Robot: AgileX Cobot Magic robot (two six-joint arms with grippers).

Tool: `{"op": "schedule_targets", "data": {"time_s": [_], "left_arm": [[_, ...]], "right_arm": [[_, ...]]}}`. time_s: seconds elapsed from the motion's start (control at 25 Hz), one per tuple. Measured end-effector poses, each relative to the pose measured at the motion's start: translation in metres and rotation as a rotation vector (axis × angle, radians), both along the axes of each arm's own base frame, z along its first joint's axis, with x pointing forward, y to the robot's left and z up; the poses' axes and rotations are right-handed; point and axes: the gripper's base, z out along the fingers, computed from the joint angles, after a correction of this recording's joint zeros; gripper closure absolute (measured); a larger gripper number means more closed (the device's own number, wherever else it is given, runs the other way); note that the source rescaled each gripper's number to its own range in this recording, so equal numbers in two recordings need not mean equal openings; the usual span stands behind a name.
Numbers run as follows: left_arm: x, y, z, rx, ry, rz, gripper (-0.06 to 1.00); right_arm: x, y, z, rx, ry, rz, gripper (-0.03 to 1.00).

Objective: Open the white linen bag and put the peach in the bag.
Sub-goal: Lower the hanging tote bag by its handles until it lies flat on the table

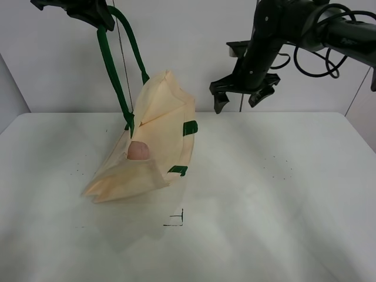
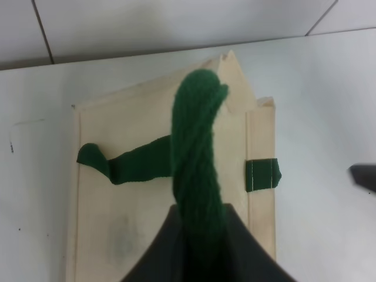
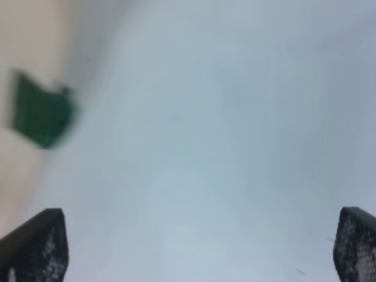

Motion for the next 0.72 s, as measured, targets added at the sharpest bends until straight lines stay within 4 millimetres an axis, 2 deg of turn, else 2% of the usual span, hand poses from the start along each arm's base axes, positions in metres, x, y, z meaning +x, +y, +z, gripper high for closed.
{"op": "schedule_targets", "data": {"time_s": [0.28, 0.36, 0.48, 0.72], "left_arm": [[0.000, 0.000, 0.000, 0.000, 0.000, 0.000, 0.94], [0.000, 0.000, 0.000, 0.000, 0.000, 0.000, 0.94], [0.000, 0.000, 0.000, 0.000, 0.000, 0.000, 0.94], [0.000, 0.000, 0.000, 0.000, 0.000, 0.000, 0.94]], "right_arm": [[0.020, -0.102, -0.002, -0.055, 0.038, -0.207, -0.03], [0.020, -0.122, -0.002, -0.059, 0.058, -0.250, -0.03], [0.021, -0.136, -0.002, -0.062, 0.064, -0.276, -0.03], [0.014, -0.136, 0.005, -0.056, 0.060, -0.272, -0.03]]}}
